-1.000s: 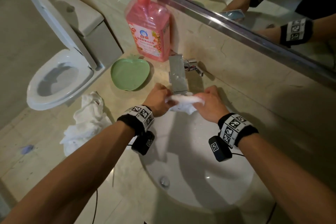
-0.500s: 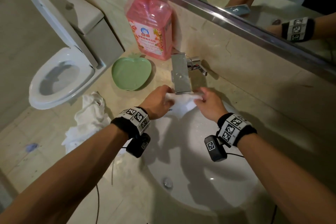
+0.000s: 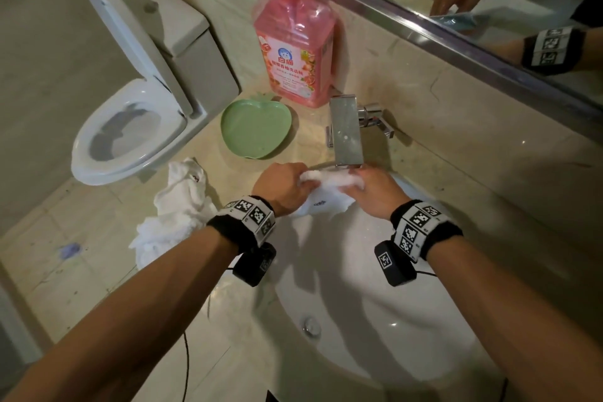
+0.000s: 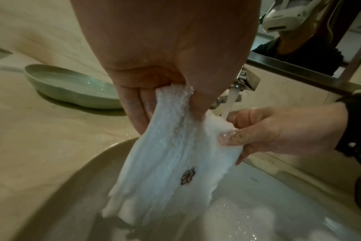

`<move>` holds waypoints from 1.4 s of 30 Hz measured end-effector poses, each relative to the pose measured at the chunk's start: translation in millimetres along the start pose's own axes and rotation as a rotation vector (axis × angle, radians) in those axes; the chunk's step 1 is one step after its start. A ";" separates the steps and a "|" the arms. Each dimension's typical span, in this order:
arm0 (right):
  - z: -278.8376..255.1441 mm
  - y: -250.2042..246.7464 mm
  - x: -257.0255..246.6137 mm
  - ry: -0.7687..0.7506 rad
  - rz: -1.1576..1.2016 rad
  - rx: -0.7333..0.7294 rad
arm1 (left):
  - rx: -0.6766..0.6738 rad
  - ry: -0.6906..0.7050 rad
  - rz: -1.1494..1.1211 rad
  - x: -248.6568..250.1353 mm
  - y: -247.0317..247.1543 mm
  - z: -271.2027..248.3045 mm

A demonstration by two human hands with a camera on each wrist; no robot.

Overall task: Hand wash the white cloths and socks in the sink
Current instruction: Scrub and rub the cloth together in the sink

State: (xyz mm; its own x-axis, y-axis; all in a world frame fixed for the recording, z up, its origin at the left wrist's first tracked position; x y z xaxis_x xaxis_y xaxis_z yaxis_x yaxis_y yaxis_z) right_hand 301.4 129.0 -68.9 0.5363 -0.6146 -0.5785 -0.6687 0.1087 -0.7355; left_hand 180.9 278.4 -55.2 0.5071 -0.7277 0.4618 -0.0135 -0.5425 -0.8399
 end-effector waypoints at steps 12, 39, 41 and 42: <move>-2.8 10.2 -0.4 0.091 0.320 0.031 | -0.232 -0.151 -0.527 35.2 35.7 14.7; -5.5 10.7 24.3 0.304 0.608 -0.357 | -0.115 0.246 0.275 59.8 32.7 28.7; 0.0 10.5 18.6 0.227 0.329 -0.291 | -0.138 0.257 0.362 64.1 31.9 29.1; 2.1 9.4 15.1 0.187 0.201 -0.253 | -0.140 0.248 0.380 64.9 30.8 30.4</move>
State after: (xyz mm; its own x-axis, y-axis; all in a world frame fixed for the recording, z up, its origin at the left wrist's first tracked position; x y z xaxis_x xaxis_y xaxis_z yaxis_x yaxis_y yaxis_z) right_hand 304.3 122.3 -85.3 0.2936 -0.7356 -0.6105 -0.8699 0.0592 -0.4896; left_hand 239.6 227.2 -59.8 0.2227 -0.9547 0.1973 -0.2834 -0.2570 -0.9239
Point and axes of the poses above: each hand's wrist, its own z-axis towards the middle knuckle, its own y-axis out of the palm, x = y × z, the point moved 4 cm from there along z, towards the middle knuckle
